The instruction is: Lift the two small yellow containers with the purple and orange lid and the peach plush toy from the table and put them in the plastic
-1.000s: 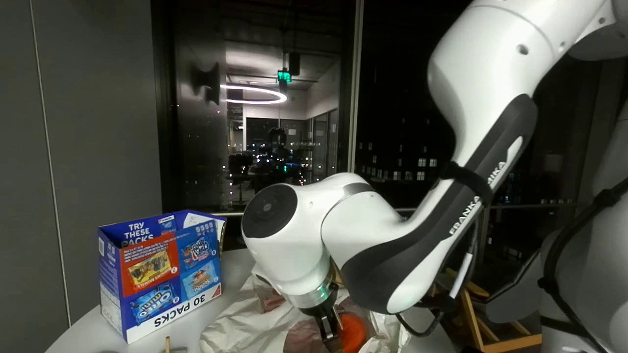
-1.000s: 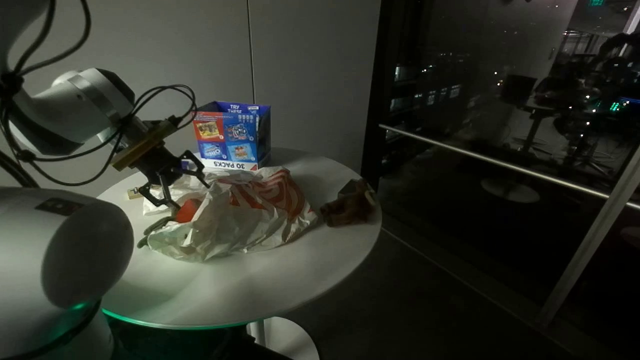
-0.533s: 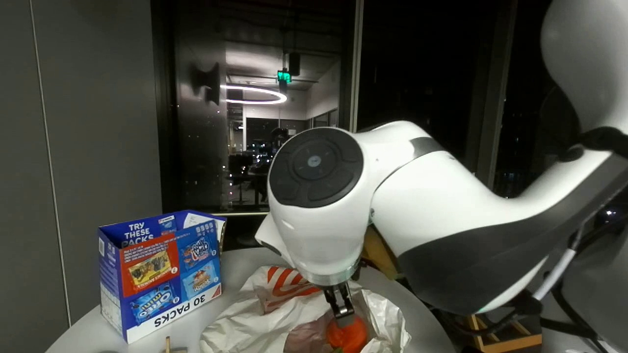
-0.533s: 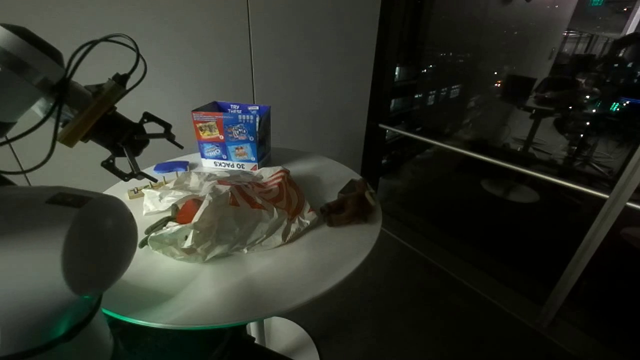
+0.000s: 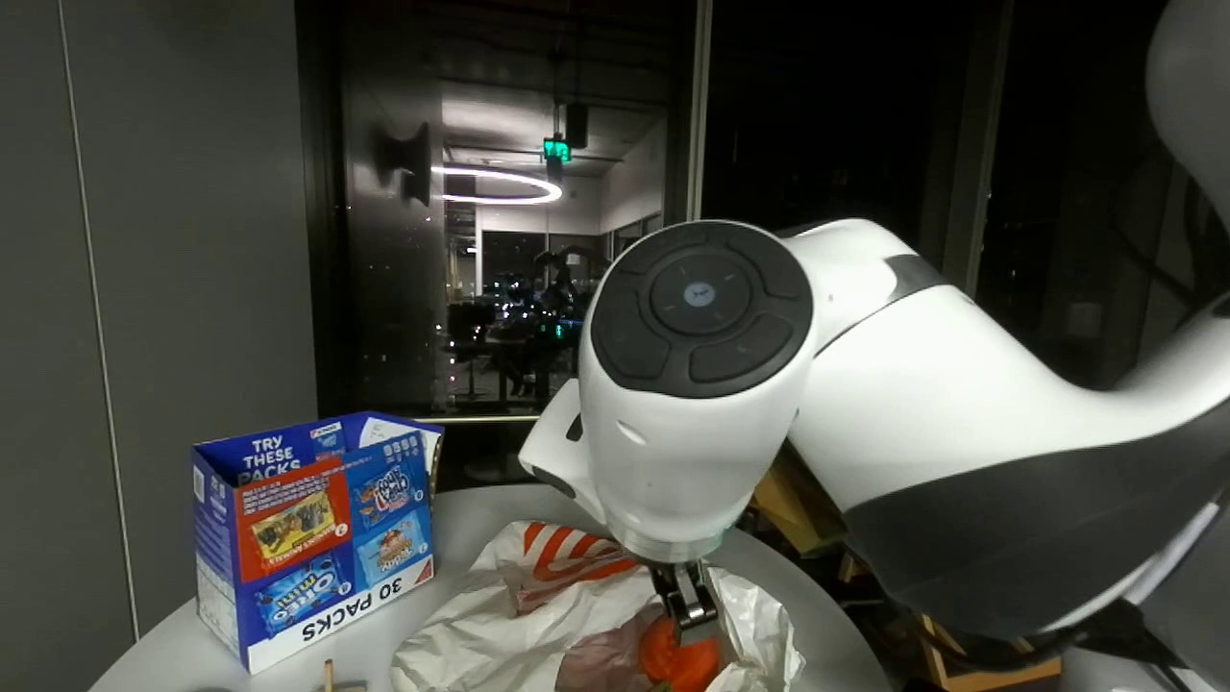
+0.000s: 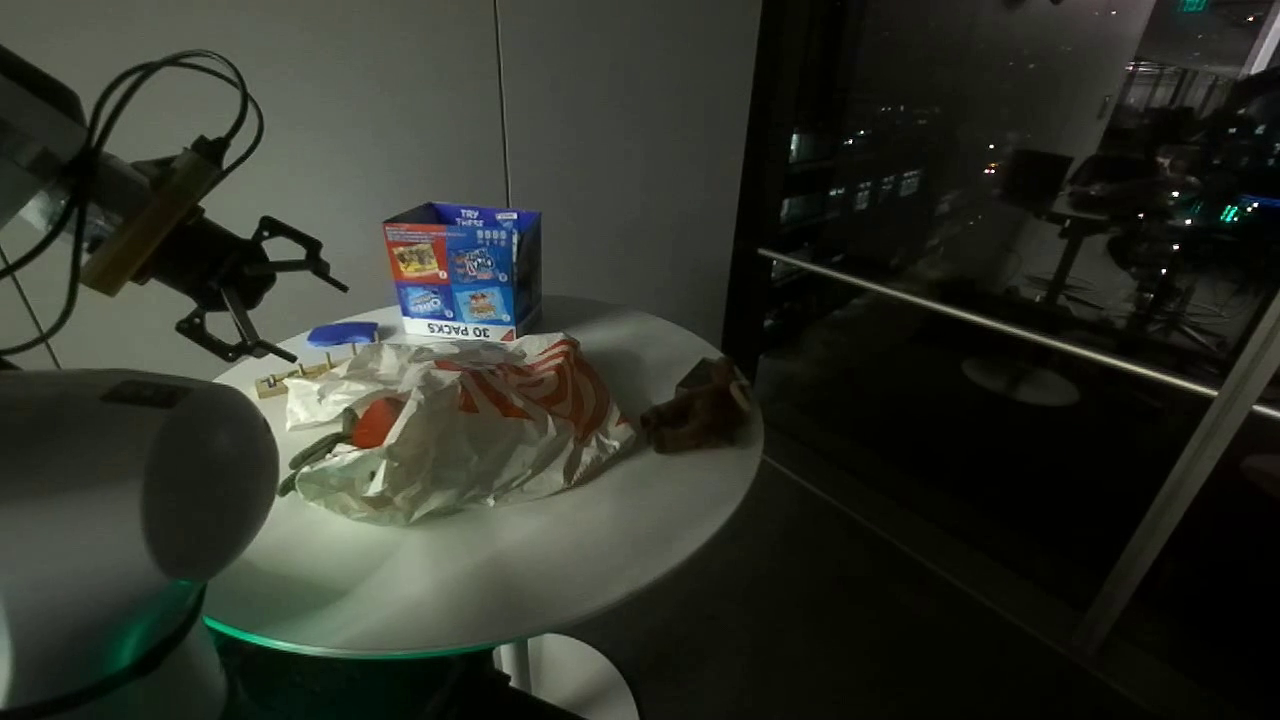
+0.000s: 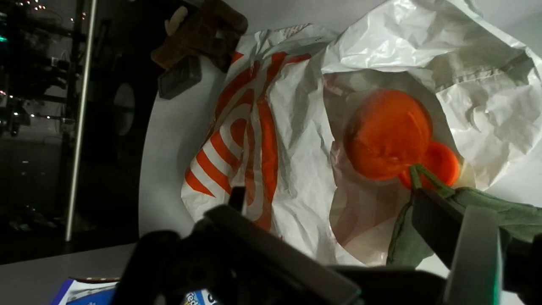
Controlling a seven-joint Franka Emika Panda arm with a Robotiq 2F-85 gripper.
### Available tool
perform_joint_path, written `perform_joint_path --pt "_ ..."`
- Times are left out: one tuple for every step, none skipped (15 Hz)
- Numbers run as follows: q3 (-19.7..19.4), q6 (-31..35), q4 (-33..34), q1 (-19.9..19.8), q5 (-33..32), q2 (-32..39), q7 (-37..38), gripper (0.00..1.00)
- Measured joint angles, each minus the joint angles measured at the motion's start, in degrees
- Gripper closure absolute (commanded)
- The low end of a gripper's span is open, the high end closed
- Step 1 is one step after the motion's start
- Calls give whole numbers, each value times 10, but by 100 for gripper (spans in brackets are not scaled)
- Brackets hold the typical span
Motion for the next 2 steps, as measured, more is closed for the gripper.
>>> perform_joint_path --pt "0 0 0 0 0 0 0 0" --pt "0 0 0 0 0 0 0 0"
